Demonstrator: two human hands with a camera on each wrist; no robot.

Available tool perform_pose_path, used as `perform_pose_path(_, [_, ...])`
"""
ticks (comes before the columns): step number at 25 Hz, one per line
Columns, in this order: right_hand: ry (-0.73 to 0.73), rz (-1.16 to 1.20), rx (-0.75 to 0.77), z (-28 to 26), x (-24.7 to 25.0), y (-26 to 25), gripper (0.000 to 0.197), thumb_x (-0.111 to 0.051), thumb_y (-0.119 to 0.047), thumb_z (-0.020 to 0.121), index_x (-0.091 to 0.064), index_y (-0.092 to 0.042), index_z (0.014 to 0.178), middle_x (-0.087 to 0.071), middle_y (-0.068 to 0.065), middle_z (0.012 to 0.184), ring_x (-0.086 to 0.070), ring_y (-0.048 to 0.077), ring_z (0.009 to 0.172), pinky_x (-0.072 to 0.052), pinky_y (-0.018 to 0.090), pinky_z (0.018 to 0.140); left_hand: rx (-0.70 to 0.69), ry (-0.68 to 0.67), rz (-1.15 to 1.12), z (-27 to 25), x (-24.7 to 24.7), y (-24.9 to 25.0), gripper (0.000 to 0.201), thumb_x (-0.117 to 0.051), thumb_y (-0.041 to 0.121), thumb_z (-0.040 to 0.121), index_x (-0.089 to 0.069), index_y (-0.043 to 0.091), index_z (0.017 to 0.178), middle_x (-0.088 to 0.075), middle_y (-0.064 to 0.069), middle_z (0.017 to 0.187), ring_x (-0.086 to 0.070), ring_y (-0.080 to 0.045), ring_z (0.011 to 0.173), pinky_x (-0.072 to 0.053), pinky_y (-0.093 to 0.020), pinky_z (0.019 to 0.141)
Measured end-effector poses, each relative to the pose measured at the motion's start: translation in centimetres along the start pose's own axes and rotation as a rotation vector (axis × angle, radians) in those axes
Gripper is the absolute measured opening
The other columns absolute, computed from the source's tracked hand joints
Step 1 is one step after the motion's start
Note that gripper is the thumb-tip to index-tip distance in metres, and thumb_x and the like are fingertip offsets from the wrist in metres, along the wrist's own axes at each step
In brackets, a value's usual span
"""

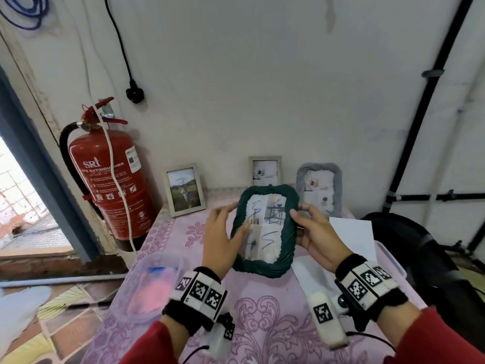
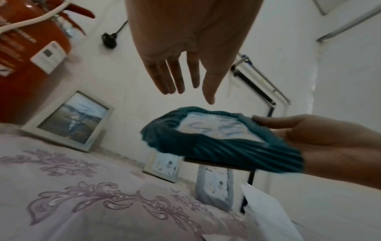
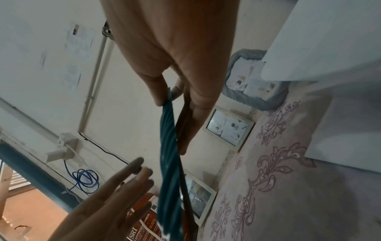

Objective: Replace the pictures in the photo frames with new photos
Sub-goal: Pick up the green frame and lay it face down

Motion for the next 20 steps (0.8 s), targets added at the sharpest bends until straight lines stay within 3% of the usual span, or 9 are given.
perform_pose_path(2, [-0.006,0.028,-0.006,-0.4,-0.1,0.2,0.008,-0.051,-0.008,0.093,-0.053,-0.013,0.099,-0.069,0.01,0.089,-0.065,0.021,0.073,-0.058,0.032,0.066,-0.086,-0.117,-0.011,-1.4,-1.9,1.6,0.041,-0.064,0.032,0.086,-0.052,0.031,0.125,-0.051,0.01,0.113,-0.048,-0.006,0.108,-0.043,-0.028,0.092])
perform_pose_path(5, [-0.034,0.041,0.004,-0.9,-0.5,0.2,0.01,-0.052,-0.009,0.092,-0.053,-0.012,0.101,-0.069,0.014,0.095,-0.067,0.026,0.079,-0.058,0.037,0.071,-0.11,-0.243,-0.106,-3.1,-4.2,3.1,0.043,-0.064,0.038,0.085,-0.051,0.035,0.125,-0.056,0.01,0.114,-0.052,-0.001,0.106,-0.046,-0.025,0.089])
perform_pose_path(8, [-0.042,0.045,0.023,-1.1,-0.9,0.0,0.008,-0.052,-0.011,0.093,-0.056,-0.011,0.1,-0.069,0.015,0.096,-0.068,0.027,0.079,-0.059,0.036,0.065,-0.104,-0.241,-0.141,-3.5,-4.8,3.5,0.053,-0.067,0.034,0.082,-0.048,0.031,0.132,-0.053,0.008,0.117,-0.053,-0.003,0.111,-0.05,-0.026,0.09])
perform_pose_path(12, [-0.043,0.018,0.035,-1.1,-1.2,0.0,0.02,-0.042,-0.013,0.098,-0.058,-0.006,0.108,-0.069,0.014,0.1,-0.07,0.026,0.077,-0.058,0.03,0.063,-0.039,-0.216,-0.341,-3.5,-4.4,3.4,0.047,-0.063,0.015,0.088,-0.046,0.036,0.126,-0.059,0.01,0.115,-0.06,0.0,0.102,-0.053,-0.017,0.081])
perform_pose_path(16, [-0.003,-0.173,0.058,-1.2,-1.0,1.0,0.026,-0.044,0.002,0.094,-0.06,-0.005,0.113,-0.066,0.016,0.11,-0.065,0.024,0.087,-0.055,0.031,0.081,0.093,-0.162,-0.535,-3.2,-3.4,2.1,0.038,-0.05,0.009,0.094,-0.048,0.028,0.128,-0.065,-0.003,0.112,-0.068,-0.017,0.094,-0.058,-0.029,0.08])
perform_pose_path(20, [0.126,-0.487,0.118,-1.6,0.5,2.0,0.037,-0.052,0.005,0.089,-0.054,-0.008,0.123,-0.056,0.011,0.125,-0.054,0.026,0.109,-0.048,0.038,0.097,0.238,-0.107,-0.707,-3.8,-2.8,0.0,0.037,-0.043,0.012,0.097,-0.046,0.023,0.132,-0.066,-0.011,0.111,-0.068,-0.021,0.094,-0.058,-0.036,0.078])
Point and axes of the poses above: each hand's wrist, its own z-axis towards the middle knuckle, its own x-axis out of the back of the hand, y = z × x, the point moved 7 cm from there along z, towards the middle knuckle
